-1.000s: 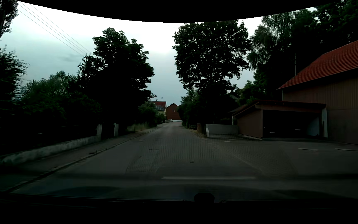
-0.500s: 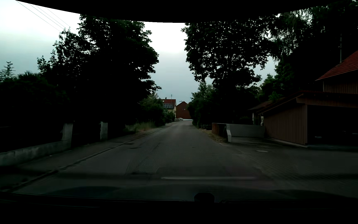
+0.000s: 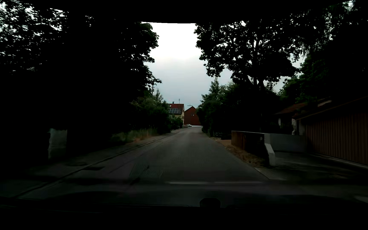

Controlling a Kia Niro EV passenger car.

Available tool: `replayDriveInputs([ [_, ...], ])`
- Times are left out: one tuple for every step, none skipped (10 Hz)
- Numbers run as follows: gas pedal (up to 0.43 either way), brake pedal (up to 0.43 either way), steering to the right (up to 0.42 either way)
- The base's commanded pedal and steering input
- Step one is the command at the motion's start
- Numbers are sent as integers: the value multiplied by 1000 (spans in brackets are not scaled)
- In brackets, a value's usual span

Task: Follow the waypoints while adhering to traffic rules and regulations

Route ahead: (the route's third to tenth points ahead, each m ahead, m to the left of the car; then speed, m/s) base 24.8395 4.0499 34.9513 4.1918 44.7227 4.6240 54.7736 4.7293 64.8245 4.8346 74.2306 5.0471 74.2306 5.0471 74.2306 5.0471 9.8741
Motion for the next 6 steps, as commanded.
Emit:
replayDriveInputs([
  [130,6,-4],
  [130,6,0],
  [130,6,8],
  [130,6,10],
  [130,6,11],
  [130,6,9],
])
